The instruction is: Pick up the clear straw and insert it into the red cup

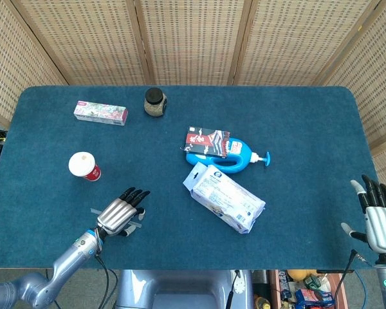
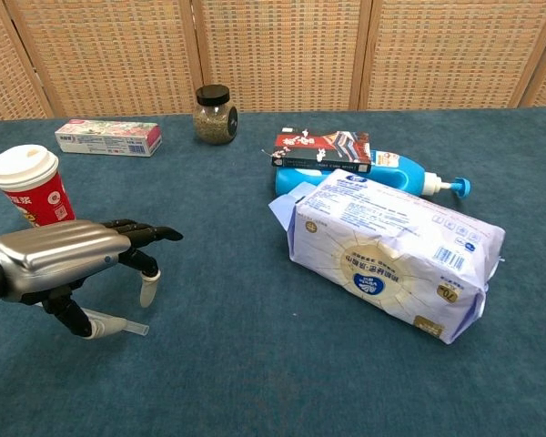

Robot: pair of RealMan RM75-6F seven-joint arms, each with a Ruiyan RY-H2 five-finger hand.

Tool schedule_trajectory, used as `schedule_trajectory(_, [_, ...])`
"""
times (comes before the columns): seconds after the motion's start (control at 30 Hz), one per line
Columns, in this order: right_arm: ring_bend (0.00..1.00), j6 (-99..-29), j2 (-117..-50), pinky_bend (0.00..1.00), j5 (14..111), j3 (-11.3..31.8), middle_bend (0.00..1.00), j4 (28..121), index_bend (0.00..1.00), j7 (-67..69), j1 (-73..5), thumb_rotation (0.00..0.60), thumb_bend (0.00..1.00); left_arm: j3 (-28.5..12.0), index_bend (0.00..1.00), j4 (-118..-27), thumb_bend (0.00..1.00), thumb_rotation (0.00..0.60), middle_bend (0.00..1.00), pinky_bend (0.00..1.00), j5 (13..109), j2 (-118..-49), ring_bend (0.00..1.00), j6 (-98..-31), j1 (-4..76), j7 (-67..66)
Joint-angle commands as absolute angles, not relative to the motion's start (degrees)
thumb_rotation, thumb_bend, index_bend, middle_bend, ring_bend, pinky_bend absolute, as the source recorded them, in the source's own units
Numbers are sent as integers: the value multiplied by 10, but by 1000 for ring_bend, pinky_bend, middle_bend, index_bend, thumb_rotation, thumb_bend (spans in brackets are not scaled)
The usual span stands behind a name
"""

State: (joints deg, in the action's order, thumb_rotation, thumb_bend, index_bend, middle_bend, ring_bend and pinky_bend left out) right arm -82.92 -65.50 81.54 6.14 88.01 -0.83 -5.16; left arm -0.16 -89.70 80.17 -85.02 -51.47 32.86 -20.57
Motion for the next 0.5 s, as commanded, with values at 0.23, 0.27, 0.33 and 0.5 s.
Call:
schedule_trajectory(0.23, [0,-824,-654,0,813,61,0,880,0,-5,-53,600,0,5,475,-879,358,600,0,0,787,-869,0,-509,333,-209])
schedule_trajectory(0.27, [0,-823,-653,0,812,61,0,880,0,-5,-54,600,0,5,475,-877,358,600,0,0,787,-871,0,-509,334,-208])
schedule_trajectory(0.33, [0,-822,-653,0,811,61,0,880,0,-5,-54,600,0,5,476,-874,358,600,0,0,789,-872,0,-511,335,-204])
schedule_trajectory(0.5, [0,-821,-653,0,809,62,0,880,0,-3,-54,600,0,10,482,-866,357,600,0,0,795,-875,0,-513,336,-195])
